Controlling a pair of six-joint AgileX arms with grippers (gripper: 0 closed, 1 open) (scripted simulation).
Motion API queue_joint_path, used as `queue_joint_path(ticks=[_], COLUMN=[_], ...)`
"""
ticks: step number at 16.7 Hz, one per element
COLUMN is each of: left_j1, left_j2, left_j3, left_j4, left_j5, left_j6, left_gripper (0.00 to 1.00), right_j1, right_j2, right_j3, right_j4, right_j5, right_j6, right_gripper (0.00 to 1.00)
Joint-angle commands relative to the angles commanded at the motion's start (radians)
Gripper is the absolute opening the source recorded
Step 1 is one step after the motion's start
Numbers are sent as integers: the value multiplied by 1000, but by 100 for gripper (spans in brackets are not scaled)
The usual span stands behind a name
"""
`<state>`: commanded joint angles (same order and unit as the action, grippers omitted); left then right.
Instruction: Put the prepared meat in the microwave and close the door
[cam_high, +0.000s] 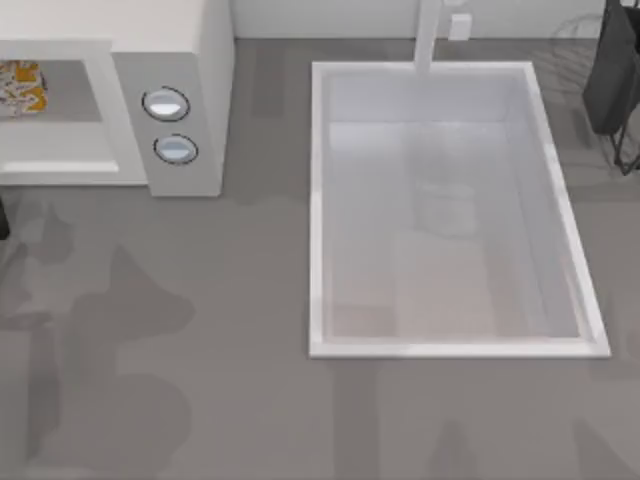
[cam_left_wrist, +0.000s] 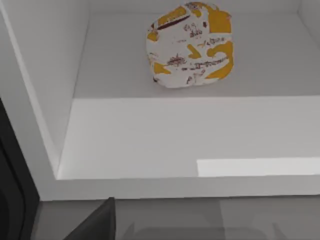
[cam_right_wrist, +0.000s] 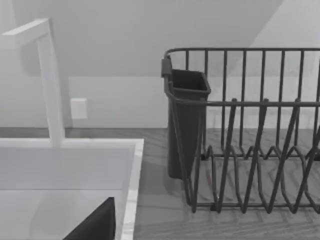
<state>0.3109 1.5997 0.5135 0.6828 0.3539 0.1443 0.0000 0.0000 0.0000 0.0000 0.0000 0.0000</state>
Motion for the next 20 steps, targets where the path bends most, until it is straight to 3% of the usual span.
queue_joint_path(ticks=[5, 13, 20], left_j1=[1, -1, -53], left_j2=[-153, -184, -539], left_j3=[56, 58, -76], left_j4=[-204, -230, -335], left_j5=[-1, -5, -112], left_j6=[0, -3, -51], left_gripper=[100, 100, 100], right_j1=[0, 0, 0], right_j2=[0, 0, 0], right_j3=[0, 0, 0], right_j4=[0, 0, 0], right_j5=[0, 0, 0], right_j6=[0, 0, 0], right_gripper=[100, 100, 100])
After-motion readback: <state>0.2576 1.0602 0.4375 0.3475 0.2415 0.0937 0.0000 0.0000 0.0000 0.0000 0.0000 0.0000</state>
